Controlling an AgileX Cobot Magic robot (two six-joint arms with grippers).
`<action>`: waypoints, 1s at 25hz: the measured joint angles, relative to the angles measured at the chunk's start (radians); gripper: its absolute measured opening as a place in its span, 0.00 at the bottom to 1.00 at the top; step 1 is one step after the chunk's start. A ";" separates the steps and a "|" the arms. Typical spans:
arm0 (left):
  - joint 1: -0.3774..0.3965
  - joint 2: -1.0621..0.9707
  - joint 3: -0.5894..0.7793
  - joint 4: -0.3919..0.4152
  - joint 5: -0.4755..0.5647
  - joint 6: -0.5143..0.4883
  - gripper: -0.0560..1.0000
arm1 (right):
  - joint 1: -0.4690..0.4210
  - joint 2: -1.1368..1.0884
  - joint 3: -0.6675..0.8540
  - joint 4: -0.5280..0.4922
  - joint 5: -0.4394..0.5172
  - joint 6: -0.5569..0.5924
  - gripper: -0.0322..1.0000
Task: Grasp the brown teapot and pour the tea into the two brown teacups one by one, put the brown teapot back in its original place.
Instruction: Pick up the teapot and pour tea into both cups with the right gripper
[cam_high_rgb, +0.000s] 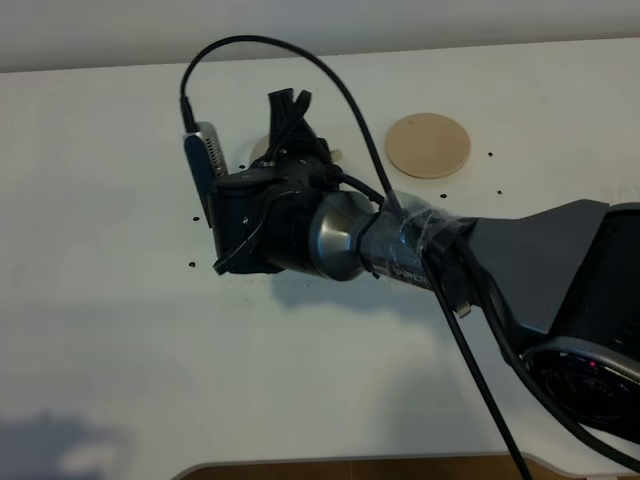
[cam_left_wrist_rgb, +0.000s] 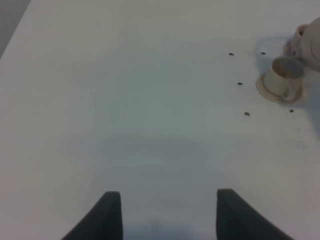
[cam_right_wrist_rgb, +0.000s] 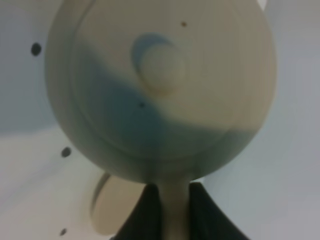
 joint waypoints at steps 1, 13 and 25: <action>0.000 0.000 0.000 0.000 0.000 0.000 0.49 | 0.001 0.000 0.000 -0.007 0.000 -0.005 0.14; 0.000 0.000 0.000 0.000 0.000 0.000 0.49 | 0.002 0.029 0.000 -0.065 0.002 -0.052 0.14; 0.000 0.000 0.000 0.000 0.000 0.000 0.49 | 0.005 0.036 0.000 -0.152 0.002 -0.066 0.14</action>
